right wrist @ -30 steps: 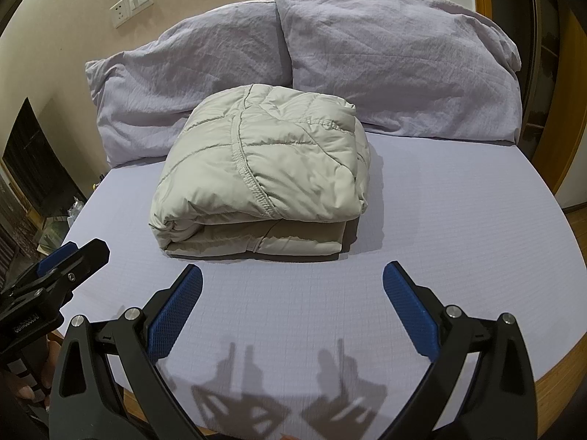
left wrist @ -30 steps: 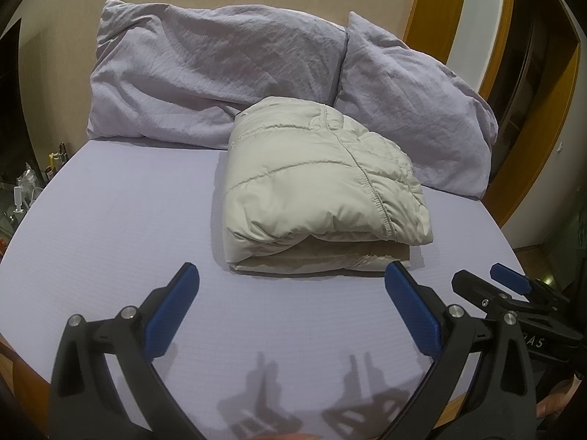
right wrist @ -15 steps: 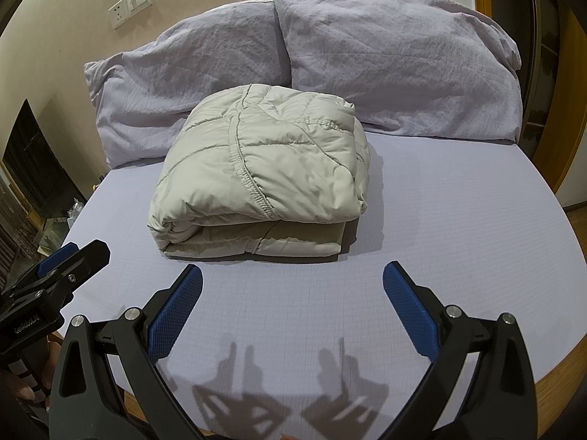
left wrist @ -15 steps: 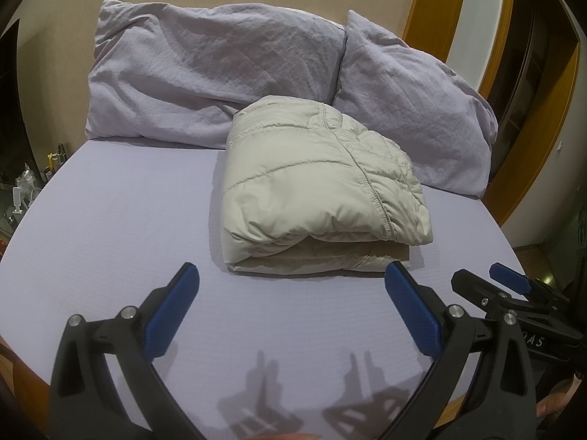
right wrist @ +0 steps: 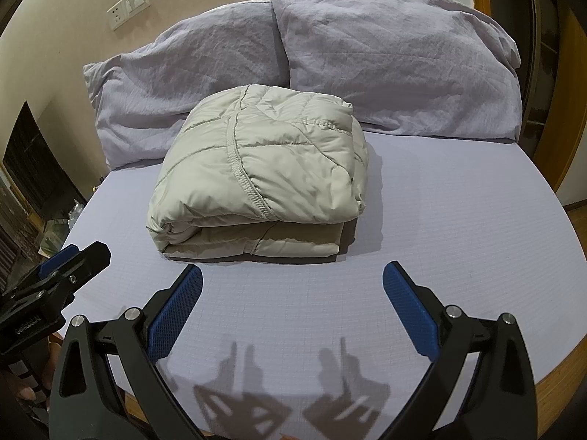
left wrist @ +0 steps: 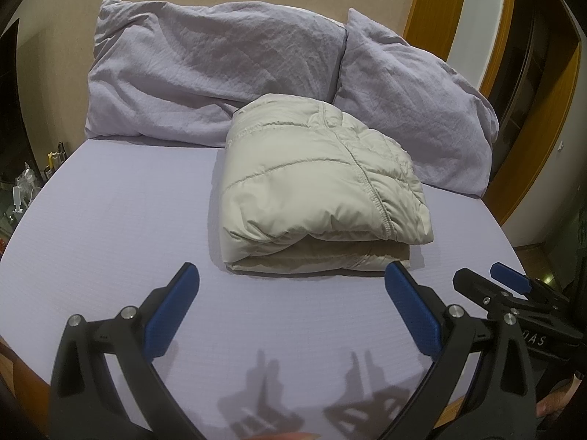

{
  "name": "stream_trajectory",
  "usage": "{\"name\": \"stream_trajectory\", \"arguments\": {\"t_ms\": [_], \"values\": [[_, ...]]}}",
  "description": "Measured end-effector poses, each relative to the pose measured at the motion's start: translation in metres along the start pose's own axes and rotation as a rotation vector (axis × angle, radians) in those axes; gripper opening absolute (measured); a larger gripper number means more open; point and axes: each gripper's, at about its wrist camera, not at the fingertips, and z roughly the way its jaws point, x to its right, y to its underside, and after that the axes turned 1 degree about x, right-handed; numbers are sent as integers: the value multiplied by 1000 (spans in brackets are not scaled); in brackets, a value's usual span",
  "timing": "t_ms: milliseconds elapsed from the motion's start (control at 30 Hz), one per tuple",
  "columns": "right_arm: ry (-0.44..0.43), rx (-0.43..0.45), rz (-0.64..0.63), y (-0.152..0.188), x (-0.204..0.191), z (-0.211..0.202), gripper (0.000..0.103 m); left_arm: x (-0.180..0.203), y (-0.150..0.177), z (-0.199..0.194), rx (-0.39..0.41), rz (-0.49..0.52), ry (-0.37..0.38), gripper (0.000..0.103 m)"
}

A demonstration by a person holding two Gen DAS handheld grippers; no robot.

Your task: Fold large clothes

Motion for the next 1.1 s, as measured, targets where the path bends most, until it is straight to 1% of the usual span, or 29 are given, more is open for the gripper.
{"name": "stream_trajectory", "arguments": {"t_ms": [667, 1100], "values": [[-2, 0, -2, -2, 1, 0, 100, 2, -1, 3, -12, 4, 7, 101], [18, 6, 19, -1, 6, -3, 100, 6, 2, 3, -23, 0, 19, 101]]}}
